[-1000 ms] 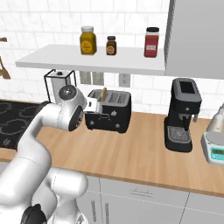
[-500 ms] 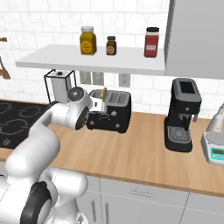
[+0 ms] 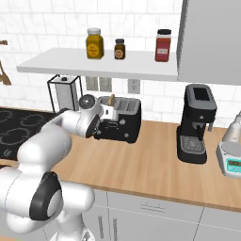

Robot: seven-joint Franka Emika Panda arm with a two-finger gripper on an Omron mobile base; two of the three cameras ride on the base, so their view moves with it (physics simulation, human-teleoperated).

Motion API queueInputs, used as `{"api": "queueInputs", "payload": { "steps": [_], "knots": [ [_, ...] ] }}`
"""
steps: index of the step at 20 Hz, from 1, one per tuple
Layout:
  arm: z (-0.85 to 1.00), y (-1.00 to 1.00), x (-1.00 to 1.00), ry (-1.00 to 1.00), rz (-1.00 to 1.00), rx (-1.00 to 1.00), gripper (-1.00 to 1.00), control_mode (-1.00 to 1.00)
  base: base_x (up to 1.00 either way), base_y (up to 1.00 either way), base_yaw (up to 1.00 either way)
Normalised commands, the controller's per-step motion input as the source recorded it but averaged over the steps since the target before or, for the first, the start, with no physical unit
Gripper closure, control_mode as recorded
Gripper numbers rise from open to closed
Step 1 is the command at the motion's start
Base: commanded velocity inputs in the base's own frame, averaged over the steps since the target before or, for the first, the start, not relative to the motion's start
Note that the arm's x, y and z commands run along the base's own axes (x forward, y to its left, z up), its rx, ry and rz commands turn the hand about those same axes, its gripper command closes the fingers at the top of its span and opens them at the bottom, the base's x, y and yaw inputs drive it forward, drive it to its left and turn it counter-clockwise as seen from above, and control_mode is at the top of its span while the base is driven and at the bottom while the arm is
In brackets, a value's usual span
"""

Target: Start the toaster. Once the lever pops up, take the bread to the plate on the dining counter.

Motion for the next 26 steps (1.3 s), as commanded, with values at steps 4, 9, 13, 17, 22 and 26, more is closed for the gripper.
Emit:
{"api": "queueInputs", "payload": {
  "steps": [4,9,13,17,22,26],
  "knots": [
    [-0.22,-0.05,0.33,0.00,-0.05,0.00,-1.00,-1.00,0.00,0.00,0.00],
    [-0.24,-0.03,0.27,0.00,-0.03,0.00,-1.00,-1.00,0.00,0.00,0.00],
    [-0.17,-0.04,0.25,0.00,-0.01,0.00,-1.00,-1.00,0.00,0.00,0.00],
    [0.00,-0.10,0.24,0.00,0.00,0.01,-1.00,-1.00,0.00,0.00,0.00],
    [0.00,-0.08,0.14,0.00,0.00,0.00,-1.00,-1.00,0.00,0.00,0.00],
    [-0.04,-0.02,0.04,0.00,0.00,0.00,-1.00,-1.00,0.00,0.00,0.00]
  ]
}}
